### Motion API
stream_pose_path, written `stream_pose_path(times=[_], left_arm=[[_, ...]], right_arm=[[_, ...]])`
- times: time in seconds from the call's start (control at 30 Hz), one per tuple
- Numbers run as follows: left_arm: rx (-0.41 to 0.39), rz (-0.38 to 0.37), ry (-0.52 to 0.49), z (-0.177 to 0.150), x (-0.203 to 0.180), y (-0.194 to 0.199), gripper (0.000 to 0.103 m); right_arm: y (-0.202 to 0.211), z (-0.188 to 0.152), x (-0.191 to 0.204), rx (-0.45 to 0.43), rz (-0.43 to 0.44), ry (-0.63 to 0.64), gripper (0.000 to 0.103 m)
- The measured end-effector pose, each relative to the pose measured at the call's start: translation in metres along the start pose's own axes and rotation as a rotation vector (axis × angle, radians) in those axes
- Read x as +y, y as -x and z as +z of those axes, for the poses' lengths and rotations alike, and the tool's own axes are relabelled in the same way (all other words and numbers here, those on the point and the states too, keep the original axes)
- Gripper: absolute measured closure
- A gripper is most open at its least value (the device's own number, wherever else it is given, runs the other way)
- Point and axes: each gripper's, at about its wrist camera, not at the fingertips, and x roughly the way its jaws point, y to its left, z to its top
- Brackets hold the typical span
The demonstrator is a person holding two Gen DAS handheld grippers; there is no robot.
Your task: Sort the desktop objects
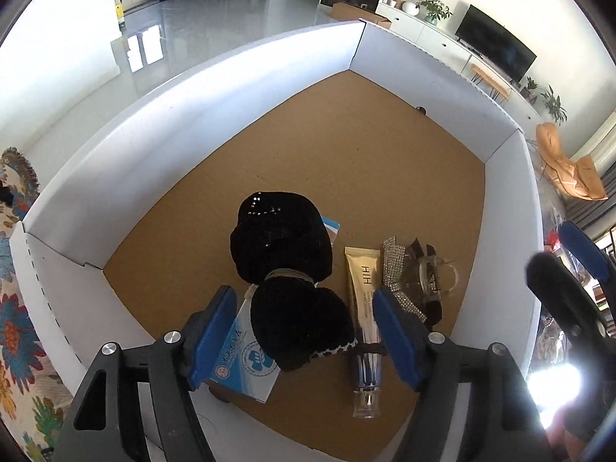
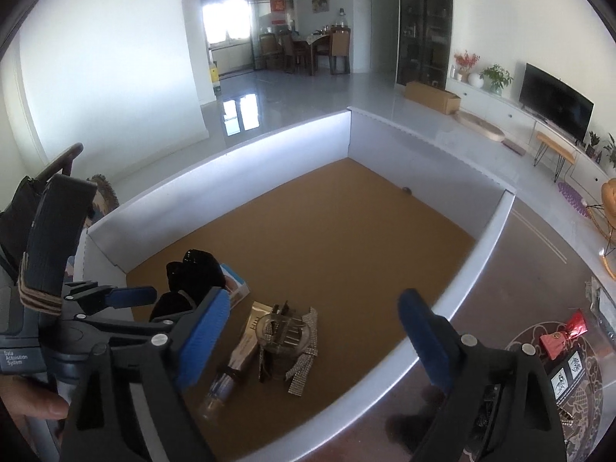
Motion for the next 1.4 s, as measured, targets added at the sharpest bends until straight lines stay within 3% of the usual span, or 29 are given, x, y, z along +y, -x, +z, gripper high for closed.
stream_pose_path(times=[0.1,0.2,0.33,0.67,0.8,0.93,1.07,1.13,1.4], left_arm=[[-0.04,-0.004,-0.002,-0.004,-0.001,0.007,0.03],[-0.094,-0.032,-0.009,-0.01,-0.006,0.015,0.024],[-0.156,-0.055,-0.022,-0.018,-0.018,0.026,0.02],[-0.248,-0.086,-0.114,-0.037,-0.06,0.064,0.02],[-0.28,-0.134,-0.166,-0.054,-0.085,0.088,0.02],[-0.319,-0.191,-0.256,-0.076,-0.12,0.115,0.02],[-0.33,-0.254,-0.357,-0.104,-0.154,0.135,0.007],[-0.334,-0.279,-0.406,-0.119,-0.169,0.141,0.006],[-0.251,-0.331,-0.601,-0.179,-0.224,0.122,0.006]], right_arm=[[0.025,-0.014,-0.009,-0.053,-0.01,-0.014,0.013],[0.053,-0.04,-0.024,-0.106,-0.029,-0.039,0.011],[0.093,-0.09,-0.053,-0.145,-0.098,-0.081,0.007],[0.18,-0.236,-0.144,-0.093,-0.37,-0.278,0.006],[0.201,-0.286,-0.164,-0.066,-0.414,-0.402,0.006],[0.206,-0.312,-0.168,-0.025,-0.438,-0.449,0.006],[0.209,-0.322,-0.176,0.0,-0.451,-0.483,0.006],[0.21,-0.322,-0.179,0.001,-0.461,-0.487,0.006],[0.205,-0.329,-0.184,0.023,-0.468,-0.486,0.006]])
